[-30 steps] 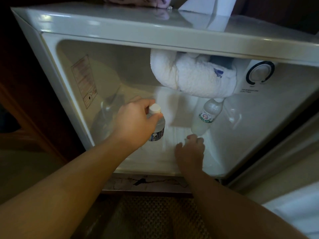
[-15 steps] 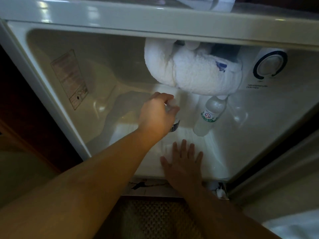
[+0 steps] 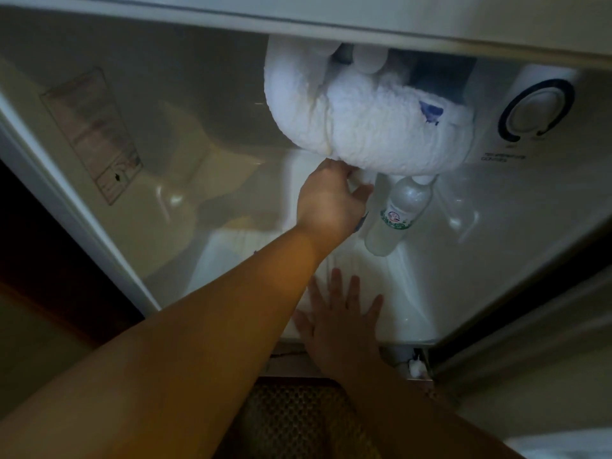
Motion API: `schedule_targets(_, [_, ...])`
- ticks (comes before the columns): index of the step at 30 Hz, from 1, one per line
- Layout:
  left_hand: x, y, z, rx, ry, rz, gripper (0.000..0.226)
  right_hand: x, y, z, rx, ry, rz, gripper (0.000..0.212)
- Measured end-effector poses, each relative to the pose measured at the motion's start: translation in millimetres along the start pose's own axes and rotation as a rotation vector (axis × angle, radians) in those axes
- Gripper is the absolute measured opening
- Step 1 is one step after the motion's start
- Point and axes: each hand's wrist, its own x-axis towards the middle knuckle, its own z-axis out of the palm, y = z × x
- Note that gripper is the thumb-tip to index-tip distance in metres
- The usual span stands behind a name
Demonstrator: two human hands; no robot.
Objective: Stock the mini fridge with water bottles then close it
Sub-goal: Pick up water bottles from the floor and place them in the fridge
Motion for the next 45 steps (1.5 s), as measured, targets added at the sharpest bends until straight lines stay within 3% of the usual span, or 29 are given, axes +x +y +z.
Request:
schedule_targets(5, [-4,-2,7,-0.047,0.008,0.02,0.029,0,0,-6,0.014,-0.044,-0.004,0.092])
schedule_targets(8, [-12,-11,8,0.021,0.03,0.172,0.032,0,0,-8,0.001,-0.052,-0.003,0.085])
schedule_targets(16, [-19,-29,6,0.015,-0.196,0.153,0.085,1,1,-5,0.034,-0.058,0.012,0.074])
schedule_targets(27, [-4,-17,27,-0.028,-0.24,0.089,0.077,2,3,-3,0.042,-0.046,-0.004,0.077])
schedule_targets(33, [-9,-22,29,0.012,-0.254,0.097,0.098,2,2,-3,0.049,-0.032,-0.004,0.078])
schedule_targets(45, [-14,-27,20,0.067,-0.228,0.089,0.1,2,3,-6,0.046,-0.073,0.002,0.082])
